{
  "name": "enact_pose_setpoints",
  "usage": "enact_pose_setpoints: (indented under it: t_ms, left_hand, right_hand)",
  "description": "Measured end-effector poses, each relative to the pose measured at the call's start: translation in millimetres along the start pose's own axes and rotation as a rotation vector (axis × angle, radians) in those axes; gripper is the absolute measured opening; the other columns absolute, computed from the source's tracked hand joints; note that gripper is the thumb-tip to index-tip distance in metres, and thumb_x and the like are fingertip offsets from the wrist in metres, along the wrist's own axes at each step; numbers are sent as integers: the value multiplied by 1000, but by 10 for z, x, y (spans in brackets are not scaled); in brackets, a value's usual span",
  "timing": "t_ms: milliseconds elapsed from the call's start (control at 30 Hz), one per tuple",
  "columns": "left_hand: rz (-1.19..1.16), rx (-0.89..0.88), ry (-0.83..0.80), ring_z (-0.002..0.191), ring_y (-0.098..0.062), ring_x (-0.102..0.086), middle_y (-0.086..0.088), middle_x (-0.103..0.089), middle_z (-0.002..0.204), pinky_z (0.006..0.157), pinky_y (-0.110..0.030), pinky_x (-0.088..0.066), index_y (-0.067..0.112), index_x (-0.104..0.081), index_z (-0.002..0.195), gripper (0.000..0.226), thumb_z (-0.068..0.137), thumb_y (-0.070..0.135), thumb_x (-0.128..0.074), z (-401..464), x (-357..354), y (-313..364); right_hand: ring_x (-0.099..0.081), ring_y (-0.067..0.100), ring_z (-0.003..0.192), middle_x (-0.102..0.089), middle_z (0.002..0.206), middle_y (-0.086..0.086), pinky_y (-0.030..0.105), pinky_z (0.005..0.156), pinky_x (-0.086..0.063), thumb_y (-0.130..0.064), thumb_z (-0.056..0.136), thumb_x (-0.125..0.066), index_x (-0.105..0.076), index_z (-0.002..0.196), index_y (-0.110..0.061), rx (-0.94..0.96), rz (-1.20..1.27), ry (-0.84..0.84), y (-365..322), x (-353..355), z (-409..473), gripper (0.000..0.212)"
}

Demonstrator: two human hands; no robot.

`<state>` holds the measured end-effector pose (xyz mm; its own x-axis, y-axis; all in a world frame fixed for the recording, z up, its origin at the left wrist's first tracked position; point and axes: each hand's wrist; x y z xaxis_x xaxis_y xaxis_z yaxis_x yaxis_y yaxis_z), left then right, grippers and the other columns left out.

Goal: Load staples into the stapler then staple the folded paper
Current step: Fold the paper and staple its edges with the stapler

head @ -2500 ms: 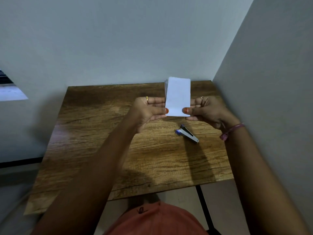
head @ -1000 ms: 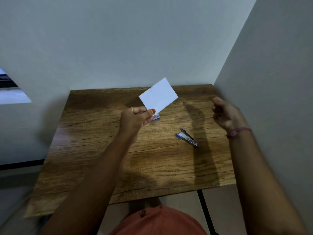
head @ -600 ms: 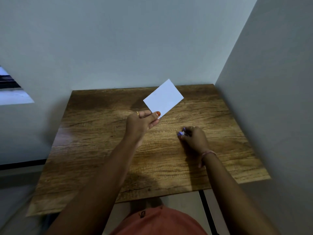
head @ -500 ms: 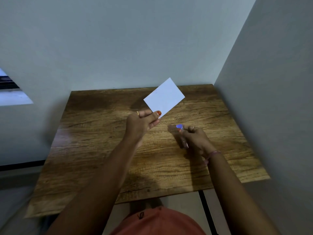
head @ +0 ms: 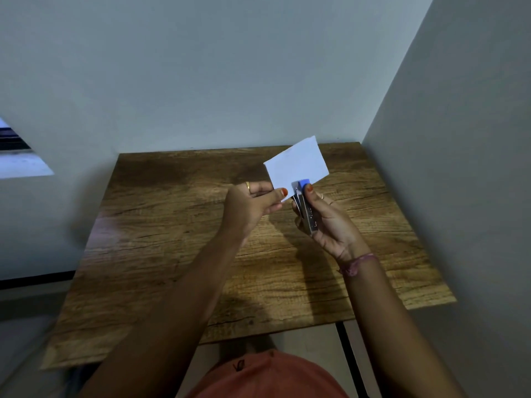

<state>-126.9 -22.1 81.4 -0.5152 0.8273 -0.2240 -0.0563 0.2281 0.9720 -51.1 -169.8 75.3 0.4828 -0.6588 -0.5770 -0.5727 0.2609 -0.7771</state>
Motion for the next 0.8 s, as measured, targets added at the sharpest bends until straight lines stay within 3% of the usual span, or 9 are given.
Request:
enact_pose_setpoints:
  t_ms: [267, 433, 567, 667, 800]
  left_hand:
    - [39, -7, -77, 78, -18, -73, -5, -77, 83, 64, -23, -57, 11, -74, 80, 9, 74, 7, -78, -16, 55, 17]
    - [47, -9, -83, 79, -19, -73, -5, -77, 83, 65, -24, -58, 10, -74, 82, 9, 75, 6, -78, -20, 57, 14]
    - [75, -25, -91, 80, -15, -73, -1, -77, 83, 67, -25, -57, 18, -73, 82, 12, 74, 11, -79, 11, 74, -5]
    - [106, -16, -155, 92, -11, -70, 5, -75, 97, 78, -26, -56, 22, -69, 98, 31, 70, 26, -82, 40, 54, -11]
    - [51, 33, -123, 95, -11, -70, 4, -75, 100, 73, -23, -54, 20, -69, 101, 55, 55, 47, -86, 16, -111, -32]
  right_hand:
    - [-58, 8, 64, -65, 75, 2, 19, 53, -45, -34, 77, -68, -73, 85, -15, 16, -29, 47, -6, -99, 24, 21]
    - [-52, 10, 64, -63, 72, 0, 19, 51, -42, -34, 76, -68, -69, 86, -15, 2, -87, 71, -29, -111, 30, 22]
    - [-65, 8, 62, -70, 71, -1, 20, 48, -50, -31, 77, -68, -73, 80, -16, 25, -73, 53, -38, -138, 19, 16]
    - [-67, 8, 60, -72, 73, 0, 21, 45, -51, -26, 80, -66, -71, 85, -12, 46, -41, 6, -46, -172, 15, 16]
    - [-68, 8, 63, -74, 78, 2, 20, 47, -50, -15, 89, -59, -69, 91, -8, 77, -50, 32, -47, -211, 38, 12]
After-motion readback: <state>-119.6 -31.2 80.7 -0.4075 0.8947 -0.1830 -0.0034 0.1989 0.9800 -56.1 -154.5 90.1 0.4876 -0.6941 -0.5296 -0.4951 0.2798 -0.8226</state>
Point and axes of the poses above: each hand's wrist, its own z-axis towards the middle knuckle, its own x-axis out of the back of the hand, y = z × x
